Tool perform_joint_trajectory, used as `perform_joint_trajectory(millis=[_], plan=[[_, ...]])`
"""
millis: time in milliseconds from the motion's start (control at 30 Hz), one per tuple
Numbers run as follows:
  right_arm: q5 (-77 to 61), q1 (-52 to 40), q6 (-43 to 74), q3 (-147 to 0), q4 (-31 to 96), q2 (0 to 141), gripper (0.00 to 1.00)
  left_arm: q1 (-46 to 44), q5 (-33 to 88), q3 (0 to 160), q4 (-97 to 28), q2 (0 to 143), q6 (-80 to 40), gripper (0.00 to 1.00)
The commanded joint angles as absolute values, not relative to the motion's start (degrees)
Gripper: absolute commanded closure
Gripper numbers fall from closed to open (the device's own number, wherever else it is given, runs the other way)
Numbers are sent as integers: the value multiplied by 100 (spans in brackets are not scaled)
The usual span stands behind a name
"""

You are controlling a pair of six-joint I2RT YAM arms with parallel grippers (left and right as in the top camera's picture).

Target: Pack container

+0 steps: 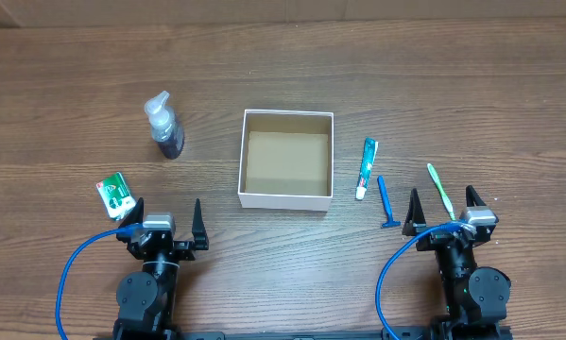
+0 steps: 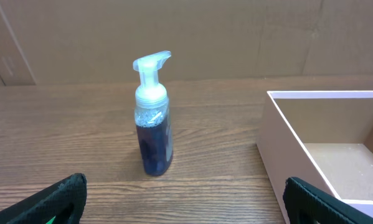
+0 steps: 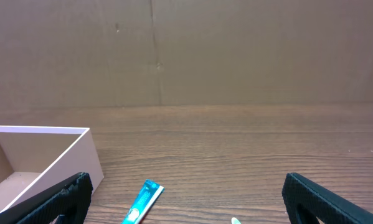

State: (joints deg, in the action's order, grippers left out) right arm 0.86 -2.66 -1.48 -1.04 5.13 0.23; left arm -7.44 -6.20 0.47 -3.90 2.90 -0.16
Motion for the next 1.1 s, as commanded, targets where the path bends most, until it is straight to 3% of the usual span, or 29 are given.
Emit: perform_joint_trajectory(millis=[0,367,500,700,933,1067], plan=[[117,-268,-152,-47,471,16,0,-705,-596,27,-386,250,47,0],[30,-266,40,-47,482,36,0,-705,-582,27,-386,250,30,0],[32,-266,497,-224,679,40,0,-705,-591,198,-593,250,-598,0],[191,-250,919,-1999,2451,668,0,-705,-585,2276,-2381,690,-694,0],[268,-250,1227,-4751,4167,3155,0,-705,-593,5677,-4663,3393,-687,0],[266,-250,1227,-5376,4910,4322,0,-705,-591,6812,-5297,4606,-687,0]])
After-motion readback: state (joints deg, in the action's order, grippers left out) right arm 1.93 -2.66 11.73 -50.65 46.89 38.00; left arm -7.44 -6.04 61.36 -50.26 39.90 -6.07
